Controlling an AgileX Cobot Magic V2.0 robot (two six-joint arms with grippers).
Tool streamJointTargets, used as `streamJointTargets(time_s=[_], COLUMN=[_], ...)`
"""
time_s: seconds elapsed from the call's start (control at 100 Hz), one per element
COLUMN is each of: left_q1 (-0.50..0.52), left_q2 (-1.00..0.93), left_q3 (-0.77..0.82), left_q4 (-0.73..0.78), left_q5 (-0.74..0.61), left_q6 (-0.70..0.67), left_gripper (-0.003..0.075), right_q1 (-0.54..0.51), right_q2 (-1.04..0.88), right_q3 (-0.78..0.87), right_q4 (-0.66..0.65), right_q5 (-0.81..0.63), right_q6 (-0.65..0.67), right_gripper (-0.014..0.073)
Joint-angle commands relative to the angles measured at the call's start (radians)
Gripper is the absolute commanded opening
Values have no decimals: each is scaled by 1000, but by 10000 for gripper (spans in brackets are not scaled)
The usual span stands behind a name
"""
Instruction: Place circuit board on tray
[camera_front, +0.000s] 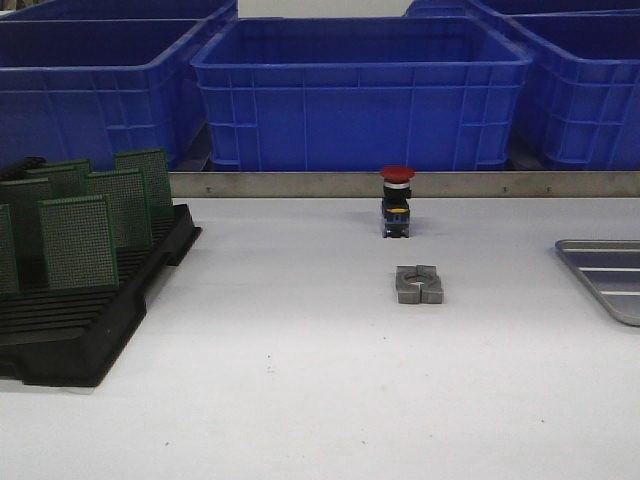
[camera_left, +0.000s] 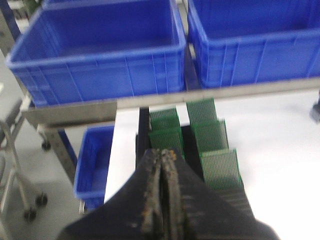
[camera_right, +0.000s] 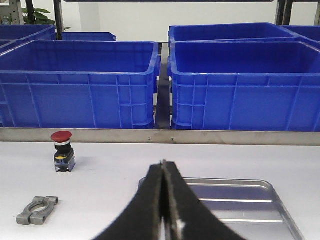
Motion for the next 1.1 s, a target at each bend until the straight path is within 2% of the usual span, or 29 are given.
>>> streamJointTargets(time_s=[0.0, 0.34, 0.69, 0.79, 0.86, 0.91, 0.98, 1.03, 1.09], left_q1=[0, 0, 0, 0, 0, 0, 0, 0, 0], left_q2=[96, 270, 297, 297, 297, 297, 297, 297, 297], left_q3=[-88, -127, -127, -127, -127, -127, -127, -127, -127], left_q4=[-8, -25, -34, -34, -34, -34, -34, -34, -32], left_q5=[4, 49, 68, 76, 76, 76, 76, 76, 74], left_q6=[6, 6, 50, 56, 56, 56, 56, 56, 56], left_gripper=[-18, -18, 2, 110, 243, 365, 481, 520, 524], right_q1=[1, 1, 1, 1, 1, 1, 1, 1, 1], right_q2=[-21, -21, -21, -21, -21, -21, -21, -21, -21], right_q3=[-12, -12, -12, -12, -12, -12, -12, -12, -12], right_q4=[-6, -6, -6, -6, -6, -6, -6, -6, -6], right_q5=[-85, -85, -85, -85, -85, -85, -85, -85, -85], right_q6=[-5, -5, -5, -5, -5, -5, -5, -5, -5], right_gripper=[-68, -68, -68, -68, -68, -68, -68, -68, -68])
